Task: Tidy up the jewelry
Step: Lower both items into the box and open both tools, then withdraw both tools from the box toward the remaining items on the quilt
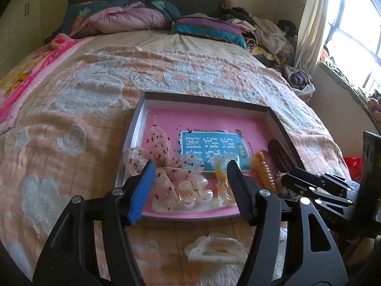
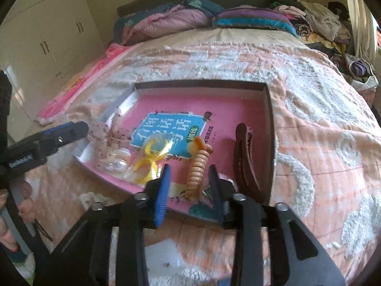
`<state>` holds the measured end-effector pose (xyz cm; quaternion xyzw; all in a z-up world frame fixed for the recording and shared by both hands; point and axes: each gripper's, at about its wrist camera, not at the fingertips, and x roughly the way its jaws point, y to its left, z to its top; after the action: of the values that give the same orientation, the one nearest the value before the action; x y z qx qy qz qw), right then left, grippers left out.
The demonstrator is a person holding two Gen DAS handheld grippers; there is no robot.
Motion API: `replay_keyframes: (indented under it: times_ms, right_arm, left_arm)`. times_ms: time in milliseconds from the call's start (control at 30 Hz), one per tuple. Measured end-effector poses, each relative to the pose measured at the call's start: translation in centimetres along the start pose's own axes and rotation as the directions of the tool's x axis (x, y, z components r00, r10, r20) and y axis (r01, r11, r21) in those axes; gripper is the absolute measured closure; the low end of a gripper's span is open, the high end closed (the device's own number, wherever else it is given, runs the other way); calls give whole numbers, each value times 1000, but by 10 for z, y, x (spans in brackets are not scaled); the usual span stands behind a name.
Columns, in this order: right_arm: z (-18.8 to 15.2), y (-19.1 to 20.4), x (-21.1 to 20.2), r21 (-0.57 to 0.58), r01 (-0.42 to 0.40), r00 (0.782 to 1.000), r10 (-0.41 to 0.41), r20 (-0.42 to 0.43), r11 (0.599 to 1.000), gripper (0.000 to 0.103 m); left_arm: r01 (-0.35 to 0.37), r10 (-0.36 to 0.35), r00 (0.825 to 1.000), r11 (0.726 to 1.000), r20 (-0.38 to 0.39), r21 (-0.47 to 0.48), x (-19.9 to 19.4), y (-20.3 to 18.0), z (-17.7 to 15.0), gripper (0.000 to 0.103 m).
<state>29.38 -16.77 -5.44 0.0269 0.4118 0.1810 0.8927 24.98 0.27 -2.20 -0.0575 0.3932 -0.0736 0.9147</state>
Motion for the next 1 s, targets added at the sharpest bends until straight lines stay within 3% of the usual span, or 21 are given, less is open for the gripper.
replay_keyframes:
  times_ms: [100,267,500,700,1000]
  right_arm:
    - [-2,0,-22,17,-23,999,22,43,1000,56]
    - [-5,0,-59,44,-13,996,9,93,999,16]
    - [-4,6,-112,38,38,980,-45,194,999,11]
    - [-7,9,-152,17,34,962,-38,269,999,10]
    - [-20,14,-188,10,24,951,-26,309,1000,10]
  left_arm:
    - [-10,10,1000,1000,9,18,-11,-6,-3,41]
    - [-14,13,998,1000,56,6,-34,-8,-9,28]
    - [-15,17,995,1000,103,-21,-68,-2,-15,20]
    - [-38,41,988,999,149,-25,-97,-9,-16,17]
    - [-46,44,978,999,206,2,-133,-23,-24,13]
